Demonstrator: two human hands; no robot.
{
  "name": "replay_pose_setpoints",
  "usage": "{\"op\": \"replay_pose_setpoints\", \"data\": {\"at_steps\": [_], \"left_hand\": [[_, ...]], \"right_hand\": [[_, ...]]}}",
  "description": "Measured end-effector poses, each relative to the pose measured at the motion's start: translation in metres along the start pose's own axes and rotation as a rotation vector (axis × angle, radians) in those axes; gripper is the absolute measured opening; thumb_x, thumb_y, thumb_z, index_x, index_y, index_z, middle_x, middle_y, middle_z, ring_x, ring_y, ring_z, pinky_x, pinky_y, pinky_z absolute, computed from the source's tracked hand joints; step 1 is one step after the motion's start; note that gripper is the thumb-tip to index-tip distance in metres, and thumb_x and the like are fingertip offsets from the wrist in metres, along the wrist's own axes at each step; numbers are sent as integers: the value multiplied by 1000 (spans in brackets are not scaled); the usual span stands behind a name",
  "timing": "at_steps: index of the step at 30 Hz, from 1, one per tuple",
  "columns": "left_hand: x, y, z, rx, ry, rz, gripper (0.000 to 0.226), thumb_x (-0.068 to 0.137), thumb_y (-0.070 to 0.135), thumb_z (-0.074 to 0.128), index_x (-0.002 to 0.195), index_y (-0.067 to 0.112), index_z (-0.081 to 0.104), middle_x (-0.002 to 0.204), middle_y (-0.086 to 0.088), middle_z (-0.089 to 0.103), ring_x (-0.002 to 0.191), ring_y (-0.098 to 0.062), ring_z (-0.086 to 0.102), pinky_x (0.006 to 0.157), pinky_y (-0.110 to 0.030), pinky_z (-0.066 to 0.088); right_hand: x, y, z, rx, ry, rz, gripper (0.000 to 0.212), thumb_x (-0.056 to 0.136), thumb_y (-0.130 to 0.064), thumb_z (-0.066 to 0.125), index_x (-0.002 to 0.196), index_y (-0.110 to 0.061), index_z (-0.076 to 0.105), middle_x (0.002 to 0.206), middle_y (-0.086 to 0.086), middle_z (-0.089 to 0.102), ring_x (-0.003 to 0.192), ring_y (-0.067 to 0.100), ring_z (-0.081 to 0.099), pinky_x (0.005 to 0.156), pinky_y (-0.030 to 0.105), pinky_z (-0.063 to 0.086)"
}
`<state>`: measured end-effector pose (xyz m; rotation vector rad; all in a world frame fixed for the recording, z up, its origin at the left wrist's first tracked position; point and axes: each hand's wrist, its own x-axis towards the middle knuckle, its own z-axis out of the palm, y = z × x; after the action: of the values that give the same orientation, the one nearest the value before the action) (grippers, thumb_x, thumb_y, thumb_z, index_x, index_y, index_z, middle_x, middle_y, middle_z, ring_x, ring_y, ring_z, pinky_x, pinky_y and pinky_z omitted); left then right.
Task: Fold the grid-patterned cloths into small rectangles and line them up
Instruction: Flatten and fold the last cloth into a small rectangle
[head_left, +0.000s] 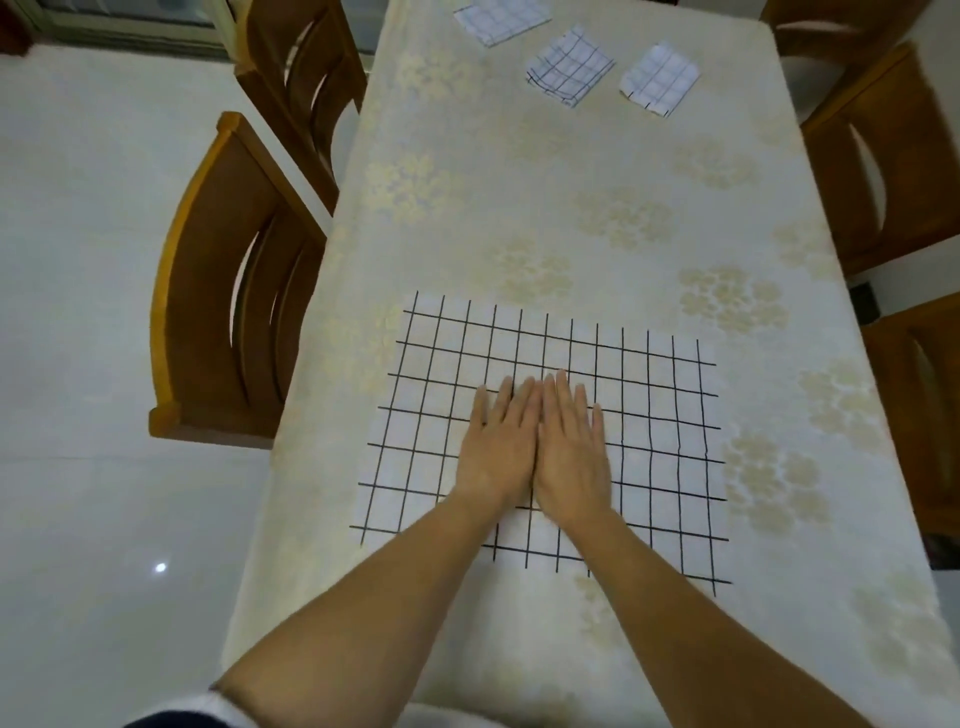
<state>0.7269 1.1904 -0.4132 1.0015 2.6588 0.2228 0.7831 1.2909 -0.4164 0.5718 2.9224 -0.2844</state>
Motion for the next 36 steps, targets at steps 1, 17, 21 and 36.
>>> {"op": "replay_pose_setpoints", "data": {"at_steps": [1,17,21,36], "left_hand": [[-10,-2,12,13,-33,-10,69,107,40,27,160,15,-9,168,-1,-14,154,-24,-17,124,-52,-9],[-40,-65,-5,18,89,-130,68,107,48,13,157,18,-22,163,-5,-29,151,-29,-24,124,-51,-9],[-55,-13,9,-79,65,-11,64,107,30,25,161,15,-7,167,-2,-16,154,-26,-17,125,-49,-5],[-70,-73,7,-13,16,-89,67,104,57,19,162,26,3,169,8,-2,156,-20,-2,126,-43,1]], "right_hand": [[-14,1,11,-16,-19,17,59,104,-39,3,157,-17,-14,166,4,-11,153,25,-11,123,51,10],[-53,78,-4,-127,-14,206,69,102,-56,1,158,-16,-11,166,9,-9,153,30,-7,124,51,2],[-53,-3,13,-14,5,33,62,104,-43,7,159,-15,2,166,4,-1,154,26,-1,124,48,9],[-91,83,7,-44,-23,260,64,103,-56,16,159,-25,16,166,1,16,152,26,11,124,47,12]]}}
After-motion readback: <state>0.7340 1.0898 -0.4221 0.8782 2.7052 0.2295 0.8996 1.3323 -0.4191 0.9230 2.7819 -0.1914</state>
